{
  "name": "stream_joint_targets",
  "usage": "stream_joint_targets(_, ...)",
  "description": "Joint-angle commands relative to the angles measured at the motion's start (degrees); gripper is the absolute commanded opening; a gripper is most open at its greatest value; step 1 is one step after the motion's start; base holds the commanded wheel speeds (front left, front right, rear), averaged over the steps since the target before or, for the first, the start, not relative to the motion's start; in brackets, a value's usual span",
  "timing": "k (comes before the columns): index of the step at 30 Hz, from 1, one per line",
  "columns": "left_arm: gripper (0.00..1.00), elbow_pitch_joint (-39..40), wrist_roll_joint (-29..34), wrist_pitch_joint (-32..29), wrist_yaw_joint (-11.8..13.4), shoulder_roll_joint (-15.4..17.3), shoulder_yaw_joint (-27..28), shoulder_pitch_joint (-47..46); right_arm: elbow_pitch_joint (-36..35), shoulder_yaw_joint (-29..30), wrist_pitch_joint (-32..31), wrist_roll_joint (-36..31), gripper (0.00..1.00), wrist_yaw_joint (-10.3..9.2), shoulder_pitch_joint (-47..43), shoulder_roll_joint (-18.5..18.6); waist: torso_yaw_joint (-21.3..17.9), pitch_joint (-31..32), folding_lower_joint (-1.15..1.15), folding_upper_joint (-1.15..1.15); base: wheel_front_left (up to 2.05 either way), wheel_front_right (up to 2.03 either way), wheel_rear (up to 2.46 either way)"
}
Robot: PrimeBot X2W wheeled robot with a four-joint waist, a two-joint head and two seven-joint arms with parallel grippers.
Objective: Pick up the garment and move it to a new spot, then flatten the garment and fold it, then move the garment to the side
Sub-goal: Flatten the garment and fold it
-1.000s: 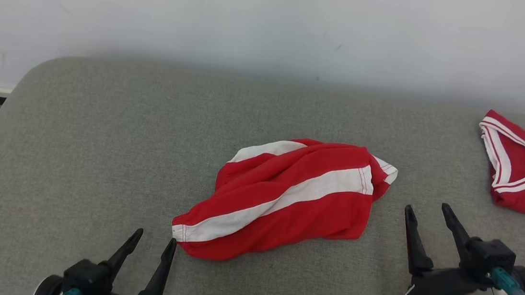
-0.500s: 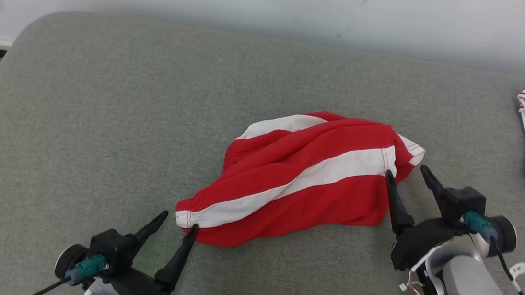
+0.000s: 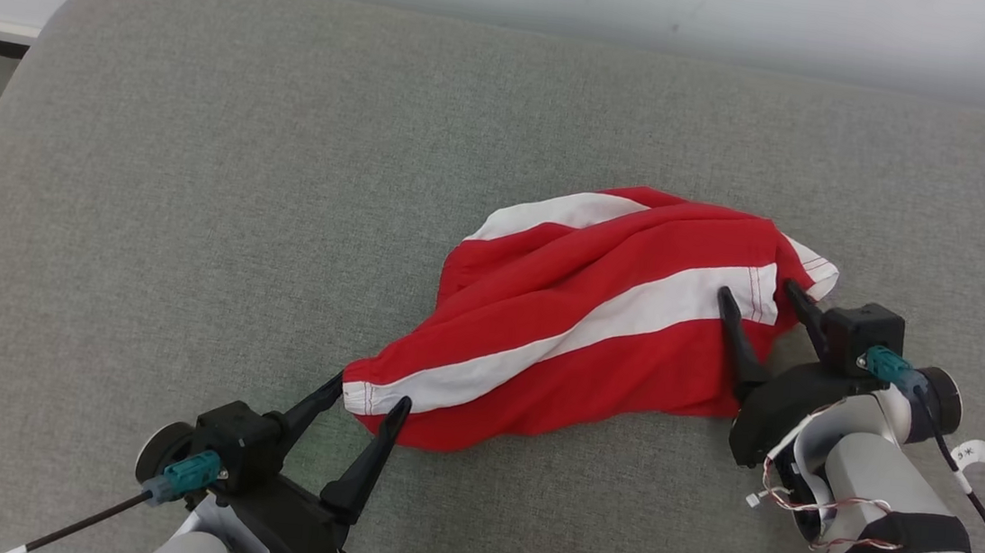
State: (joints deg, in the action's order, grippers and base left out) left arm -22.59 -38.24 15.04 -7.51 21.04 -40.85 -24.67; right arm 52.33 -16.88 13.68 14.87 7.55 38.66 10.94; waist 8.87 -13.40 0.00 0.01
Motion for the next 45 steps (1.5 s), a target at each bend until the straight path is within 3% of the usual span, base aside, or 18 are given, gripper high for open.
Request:
stream_joint_targets(1, 0.76, 0.3, -0.5, 0.2, 0.1, 0.2, -0.5, -0.8, 0.9, -1.0, 0.2, 1.6, 0.93, -0.16, 0.8, -0.3, 0.2, -0.4, 0.0, -0.01, 0.0, 0.0, 0.0)
stream_joint_targets(2, 0.41, 0.6, -0.6, 0.2, 0.1, 0.2, -0.8, -1.1, 1.3, -1.6, 0.3, 2.1, 0.35, -0.16, 1.2, -0.3, 0.2, -0.5, 0.0, -0.01, 0.0, 0.0, 0.0)
stream_joint_targets(3, 0.16, 0.7, -0.8, 0.2, 0.1, 0.3, -0.9, -1.3, 1.5, -2.1, 0.5, 2.6, 0.05, -0.16, 1.6, -0.2, 0.2, -0.6, 0.0, -0.01, 0.0, 0.0, 0.0)
stream_joint_targets(4, 0.0, 0.7, -1.4, 0.2, 0.1, 0.1, -0.9, -1.2, 1.8, -2.6, 0.5, 3.2, 0.0, -0.16, 1.9, -0.2, 0.2, -0.6, 0.0, -0.01, 0.0, 0.0, 0.0)
stream_joint_targets(12, 0.0, 1.3, -2.5, 0.2, 0.1, -0.3, 0.7, 1.2, -0.2, -5.9, 1.6, 7.1, 0.0, -0.16, -0.7, 0.8, -0.9, 2.0, 0.0, -0.01, 0.0, 0.0, 0.0)
stream_joint_targets(18, 0.0, 2.4, -1.6, 0.2, 0.1, 0.4, 3.5, 2.2, -8.7, -6.9, 1.5, 9.2, 0.0, -0.16, -4.8, 2.5, -2.9, 5.5, 0.0, -0.01, 0.0, 0.0, 0.0)
stream_joint_targets(24, 0.0, 3.9, -3.1, 0.1, 0.1, 2.1, 4.7, -3.6, -15.7, -7.2, 1.4, 11.9, 0.0, -0.16, -3.5, 4.3, -5.3, 7.2, 0.0, -0.01, 0.0, 0.0, 0.0)
stream_joint_targets(36, 0.0, 5.3, -12.5, -9.0, 0.1, 6.8, 5.3, -33.4, -19.8, -5.9, -3.7, 17.2, 0.0, -0.16, 17.5, 7.2, -10.1, -2.6, 0.0, -0.01, 0.0, 0.0, 0.0)
stream_joint_targets(45, 0.0, -1.9, -17.9, -15.1, 0.1, 7.7, 4.3, -64.2, -15.2, -0.3, -9.6, 19.0, 0.0, -0.16, 46.0, 5.5, -13.4, -16.2, 0.0, -0.01, 0.0, 0.0, 0.0)
